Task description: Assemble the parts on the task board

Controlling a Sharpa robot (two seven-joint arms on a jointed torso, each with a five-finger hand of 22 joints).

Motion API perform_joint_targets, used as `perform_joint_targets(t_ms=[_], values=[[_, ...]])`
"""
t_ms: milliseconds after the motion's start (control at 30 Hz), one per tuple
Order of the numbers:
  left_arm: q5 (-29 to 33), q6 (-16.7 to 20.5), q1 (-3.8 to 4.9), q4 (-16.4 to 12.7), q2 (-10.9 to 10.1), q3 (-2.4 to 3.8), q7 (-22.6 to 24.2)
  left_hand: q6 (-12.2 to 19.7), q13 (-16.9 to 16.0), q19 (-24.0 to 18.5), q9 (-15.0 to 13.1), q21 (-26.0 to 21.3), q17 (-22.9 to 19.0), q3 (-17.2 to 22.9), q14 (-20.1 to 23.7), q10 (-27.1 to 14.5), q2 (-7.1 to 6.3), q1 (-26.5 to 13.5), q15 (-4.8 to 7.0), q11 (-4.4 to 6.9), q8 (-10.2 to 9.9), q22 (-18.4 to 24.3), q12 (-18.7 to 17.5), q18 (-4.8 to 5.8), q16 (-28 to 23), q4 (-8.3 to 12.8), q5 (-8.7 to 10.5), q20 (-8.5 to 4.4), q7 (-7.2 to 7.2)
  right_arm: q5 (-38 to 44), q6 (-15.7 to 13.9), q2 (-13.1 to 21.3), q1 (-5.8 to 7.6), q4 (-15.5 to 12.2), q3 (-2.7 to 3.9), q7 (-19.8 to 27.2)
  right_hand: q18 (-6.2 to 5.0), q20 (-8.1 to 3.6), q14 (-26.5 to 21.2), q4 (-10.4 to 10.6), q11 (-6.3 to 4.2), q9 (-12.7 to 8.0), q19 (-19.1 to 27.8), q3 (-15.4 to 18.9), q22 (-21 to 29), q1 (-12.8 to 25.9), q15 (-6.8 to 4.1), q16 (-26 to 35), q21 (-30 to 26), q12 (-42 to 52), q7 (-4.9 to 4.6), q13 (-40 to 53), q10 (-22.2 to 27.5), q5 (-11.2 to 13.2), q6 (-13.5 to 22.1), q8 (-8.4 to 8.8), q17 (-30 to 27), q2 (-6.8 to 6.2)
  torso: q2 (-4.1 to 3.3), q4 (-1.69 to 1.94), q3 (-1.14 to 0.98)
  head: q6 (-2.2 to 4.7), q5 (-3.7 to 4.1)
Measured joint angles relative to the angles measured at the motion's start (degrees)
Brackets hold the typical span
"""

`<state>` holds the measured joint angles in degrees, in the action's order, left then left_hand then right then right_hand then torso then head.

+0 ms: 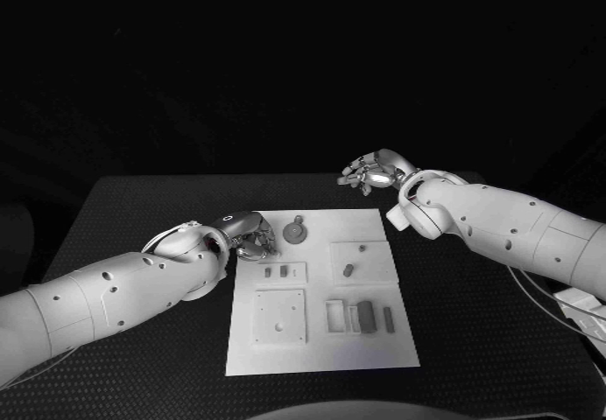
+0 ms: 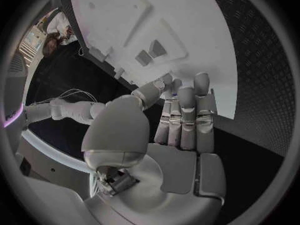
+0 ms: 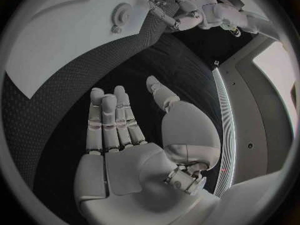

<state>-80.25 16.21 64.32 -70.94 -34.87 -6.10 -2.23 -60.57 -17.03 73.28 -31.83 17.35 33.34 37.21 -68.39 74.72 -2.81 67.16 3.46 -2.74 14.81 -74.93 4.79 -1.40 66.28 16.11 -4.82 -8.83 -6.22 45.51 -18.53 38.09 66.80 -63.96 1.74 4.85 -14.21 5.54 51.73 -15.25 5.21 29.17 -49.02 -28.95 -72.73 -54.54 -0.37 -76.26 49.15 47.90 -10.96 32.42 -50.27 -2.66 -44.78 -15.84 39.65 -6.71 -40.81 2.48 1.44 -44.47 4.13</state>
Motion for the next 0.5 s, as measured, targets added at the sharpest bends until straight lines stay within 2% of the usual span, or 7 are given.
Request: perform_joint_targets(t_ms=[500], values=[[0.14,-0.09,0.15,1.03,0.82,-0.03,-0.12,0.01,0.01,0.01,0.00,0.00,0.00,0.13,0.00,0.11,-0.14,-0.02,0.00,-0.11,-0.23,0.00,0.00,0.00,0.00,-0.13,0.01,0.02,-0.01,0.00,0.00,0.04,0.00,-0.05,0.00,0.00,0.00,0.00,-0.01,0.00,0.00,0.00,0.00,0.00,-0.05,0.00,0.01,0.00,0.00,0.00,0.03,0.00,0.00,0.00,-0.01,0.00,0.00,0.00,-0.03,-0.02,-0.03,0.00,-0.04]])
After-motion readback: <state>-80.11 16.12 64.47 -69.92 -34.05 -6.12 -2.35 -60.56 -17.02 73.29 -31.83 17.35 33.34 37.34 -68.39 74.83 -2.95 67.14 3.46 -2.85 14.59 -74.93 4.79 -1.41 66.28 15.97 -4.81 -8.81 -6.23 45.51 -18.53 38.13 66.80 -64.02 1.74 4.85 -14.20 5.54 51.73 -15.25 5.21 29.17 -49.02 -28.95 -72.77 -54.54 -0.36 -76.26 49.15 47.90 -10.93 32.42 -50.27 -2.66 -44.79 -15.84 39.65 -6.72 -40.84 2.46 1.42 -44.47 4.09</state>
